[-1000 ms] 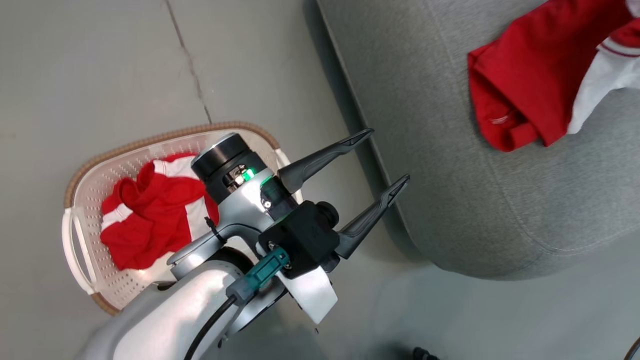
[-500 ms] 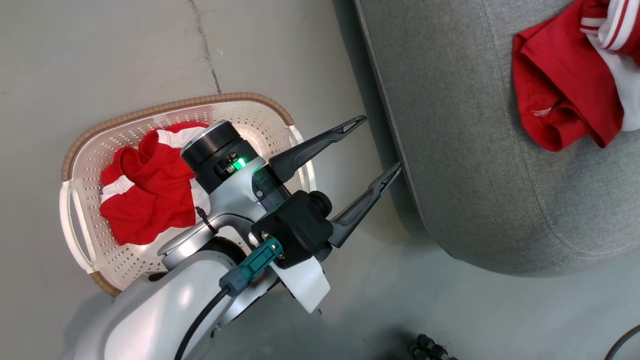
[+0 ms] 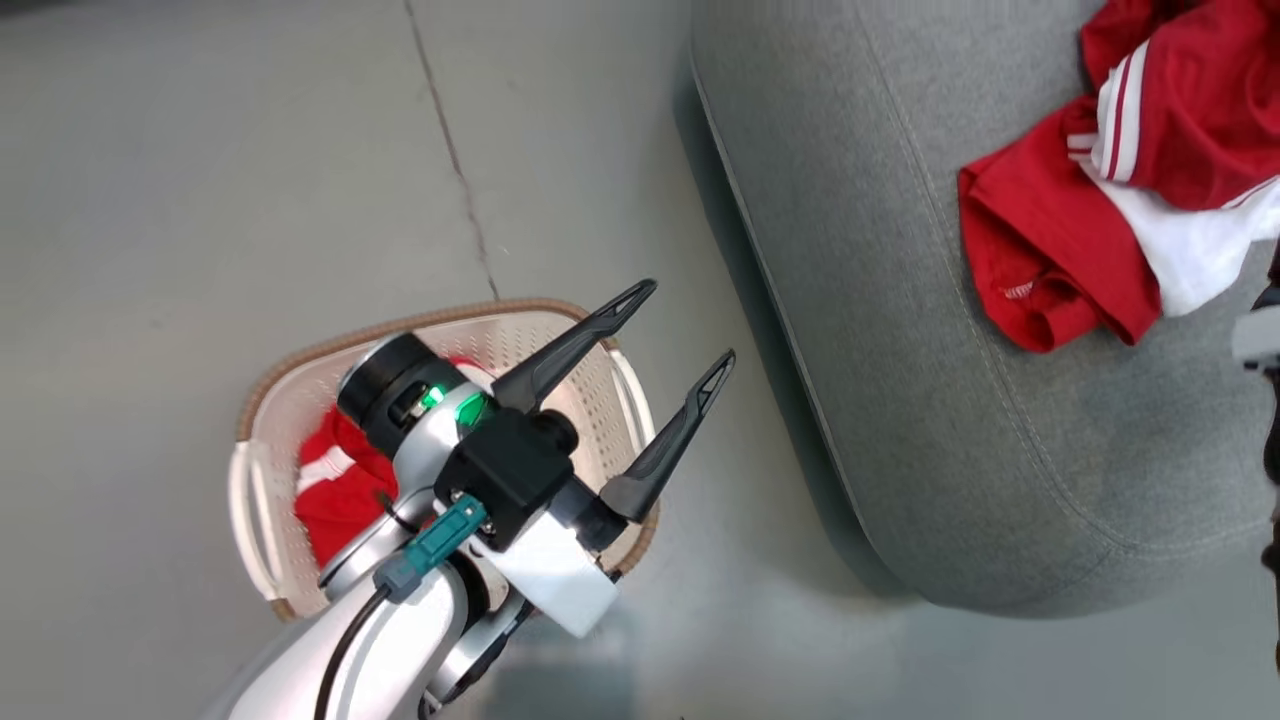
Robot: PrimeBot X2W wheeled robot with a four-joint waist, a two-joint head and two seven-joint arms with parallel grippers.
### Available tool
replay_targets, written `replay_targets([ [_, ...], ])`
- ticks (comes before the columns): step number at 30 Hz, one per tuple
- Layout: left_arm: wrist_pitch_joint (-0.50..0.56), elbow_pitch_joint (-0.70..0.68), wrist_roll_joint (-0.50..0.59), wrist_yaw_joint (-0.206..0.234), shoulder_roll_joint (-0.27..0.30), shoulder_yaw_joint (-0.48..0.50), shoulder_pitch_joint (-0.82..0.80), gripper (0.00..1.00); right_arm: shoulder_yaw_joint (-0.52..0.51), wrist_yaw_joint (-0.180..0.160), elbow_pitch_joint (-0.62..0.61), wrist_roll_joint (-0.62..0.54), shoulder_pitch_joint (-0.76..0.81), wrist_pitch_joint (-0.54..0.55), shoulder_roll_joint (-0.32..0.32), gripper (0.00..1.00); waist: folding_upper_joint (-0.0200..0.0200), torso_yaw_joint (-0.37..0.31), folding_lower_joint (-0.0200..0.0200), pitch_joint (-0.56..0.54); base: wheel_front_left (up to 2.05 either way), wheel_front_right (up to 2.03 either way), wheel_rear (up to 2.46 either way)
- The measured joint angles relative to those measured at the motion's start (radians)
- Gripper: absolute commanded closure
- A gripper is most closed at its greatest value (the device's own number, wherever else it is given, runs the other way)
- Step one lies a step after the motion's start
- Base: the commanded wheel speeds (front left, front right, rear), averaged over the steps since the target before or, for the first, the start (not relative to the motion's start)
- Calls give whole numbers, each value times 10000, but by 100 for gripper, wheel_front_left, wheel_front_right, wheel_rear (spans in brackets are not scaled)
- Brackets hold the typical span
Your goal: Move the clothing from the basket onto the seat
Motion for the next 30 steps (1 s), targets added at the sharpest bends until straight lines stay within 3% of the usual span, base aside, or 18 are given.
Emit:
replay_targets([
  [8,-669,468,-663,566,-132,399,1119,0,704,0,-1639,-280,1755,52,259,0,0,792,0,-1388,0,0,0],
  [20,-1461,855,-1570,1563,-245,1569,2203,0,1496,0,-4945,-976,3820,1486,1095,0,0,2131,0,-2913,0,0,0],
  [30,-1919,980,-2138,2512,-96,3033,3086,0,2272,0,-5873,-1239,4819,2075,1476,0,0,2729,0,-3773,0,0,0],
])
